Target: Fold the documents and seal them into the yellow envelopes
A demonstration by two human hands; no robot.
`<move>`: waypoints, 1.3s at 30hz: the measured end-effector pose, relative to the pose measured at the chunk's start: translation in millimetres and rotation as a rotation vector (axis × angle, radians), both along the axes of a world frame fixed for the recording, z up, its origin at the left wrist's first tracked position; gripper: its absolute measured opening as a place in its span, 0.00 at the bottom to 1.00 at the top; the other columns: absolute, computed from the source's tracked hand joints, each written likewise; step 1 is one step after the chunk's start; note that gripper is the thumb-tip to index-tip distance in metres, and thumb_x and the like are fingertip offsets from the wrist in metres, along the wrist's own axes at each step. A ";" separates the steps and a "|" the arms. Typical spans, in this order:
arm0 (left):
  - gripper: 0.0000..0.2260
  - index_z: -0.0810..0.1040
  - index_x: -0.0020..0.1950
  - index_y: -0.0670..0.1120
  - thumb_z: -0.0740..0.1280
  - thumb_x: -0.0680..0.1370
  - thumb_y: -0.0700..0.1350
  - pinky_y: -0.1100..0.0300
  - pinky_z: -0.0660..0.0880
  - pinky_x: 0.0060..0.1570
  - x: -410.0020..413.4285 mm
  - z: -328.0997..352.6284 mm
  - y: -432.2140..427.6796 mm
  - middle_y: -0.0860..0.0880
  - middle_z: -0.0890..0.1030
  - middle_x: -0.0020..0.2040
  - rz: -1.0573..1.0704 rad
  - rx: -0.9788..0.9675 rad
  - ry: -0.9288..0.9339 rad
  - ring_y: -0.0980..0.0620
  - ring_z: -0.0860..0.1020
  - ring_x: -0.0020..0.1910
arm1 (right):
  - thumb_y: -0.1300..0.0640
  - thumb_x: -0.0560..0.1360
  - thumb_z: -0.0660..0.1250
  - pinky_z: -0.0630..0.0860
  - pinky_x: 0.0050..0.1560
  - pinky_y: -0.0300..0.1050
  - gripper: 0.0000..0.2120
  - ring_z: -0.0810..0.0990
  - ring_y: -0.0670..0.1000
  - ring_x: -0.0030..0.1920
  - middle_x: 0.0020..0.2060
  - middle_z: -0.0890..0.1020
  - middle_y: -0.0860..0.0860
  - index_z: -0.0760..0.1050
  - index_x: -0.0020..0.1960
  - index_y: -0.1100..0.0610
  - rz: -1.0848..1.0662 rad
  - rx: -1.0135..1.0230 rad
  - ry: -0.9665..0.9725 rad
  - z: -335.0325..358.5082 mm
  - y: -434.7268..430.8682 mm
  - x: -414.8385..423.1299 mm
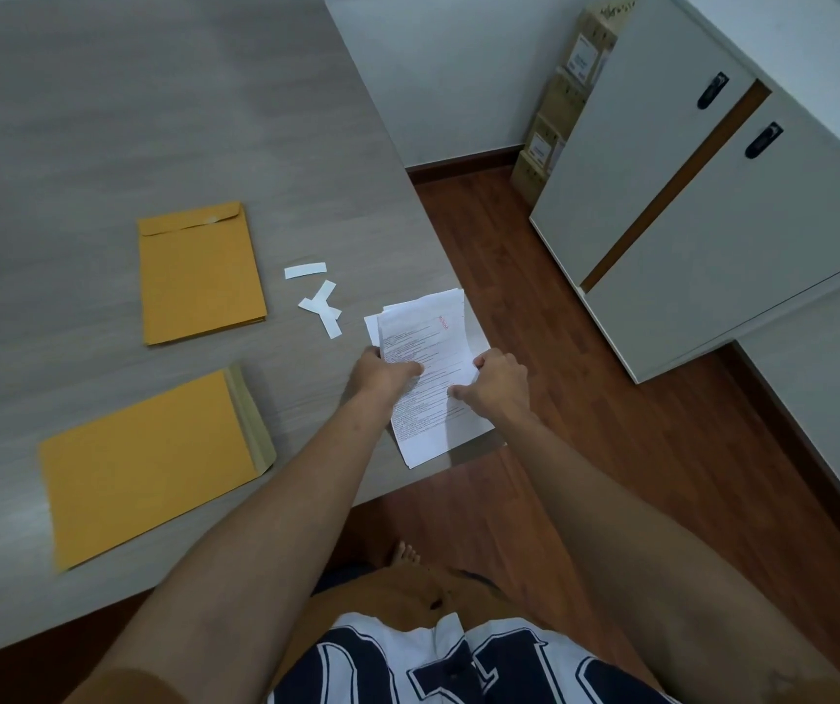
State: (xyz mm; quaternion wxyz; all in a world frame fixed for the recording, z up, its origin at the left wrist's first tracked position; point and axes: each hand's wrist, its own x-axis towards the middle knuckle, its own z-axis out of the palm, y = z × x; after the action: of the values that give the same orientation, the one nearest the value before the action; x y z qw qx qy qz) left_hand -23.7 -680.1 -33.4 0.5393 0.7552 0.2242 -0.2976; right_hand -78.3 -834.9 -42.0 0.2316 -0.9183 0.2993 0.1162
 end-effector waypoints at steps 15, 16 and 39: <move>0.21 0.70 0.60 0.48 0.73 0.71 0.46 0.49 0.77 0.56 -14.8 19.8 -14.7 0.46 0.78 0.59 -0.216 0.319 -0.269 0.42 0.78 0.57 | 0.42 0.64 0.79 0.77 0.57 0.51 0.31 0.77 0.54 0.56 0.57 0.78 0.53 0.74 0.61 0.55 -0.010 -0.008 -0.008 -4.2 -0.7 0.9; 0.21 0.70 0.61 0.47 0.73 0.72 0.44 0.51 0.76 0.56 -14.0 18.9 -15.6 0.46 0.78 0.60 -0.202 0.304 -0.273 0.42 0.78 0.58 | 0.42 0.64 0.79 0.78 0.57 0.51 0.31 0.77 0.54 0.55 0.57 0.79 0.53 0.74 0.61 0.56 -0.010 -0.007 -0.008 -3.9 -0.6 0.9; 0.27 0.71 0.58 0.47 0.80 0.65 0.39 0.51 0.80 0.47 -4.8 16.2 -5.4 0.49 0.81 0.50 0.156 -0.200 0.016 0.48 0.81 0.45 | 0.43 0.64 0.79 0.78 0.57 0.50 0.30 0.77 0.54 0.56 0.56 0.79 0.52 0.75 0.60 0.55 -0.015 0.032 -0.016 -4.6 -2.9 -1.1</move>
State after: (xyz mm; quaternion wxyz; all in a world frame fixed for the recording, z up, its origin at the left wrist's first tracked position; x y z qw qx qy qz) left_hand -28.5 -685.4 -17.2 0.6318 0.6754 0.2557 -0.2817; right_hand -79.4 -837.8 -46.7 0.2497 -0.9131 0.3022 0.1119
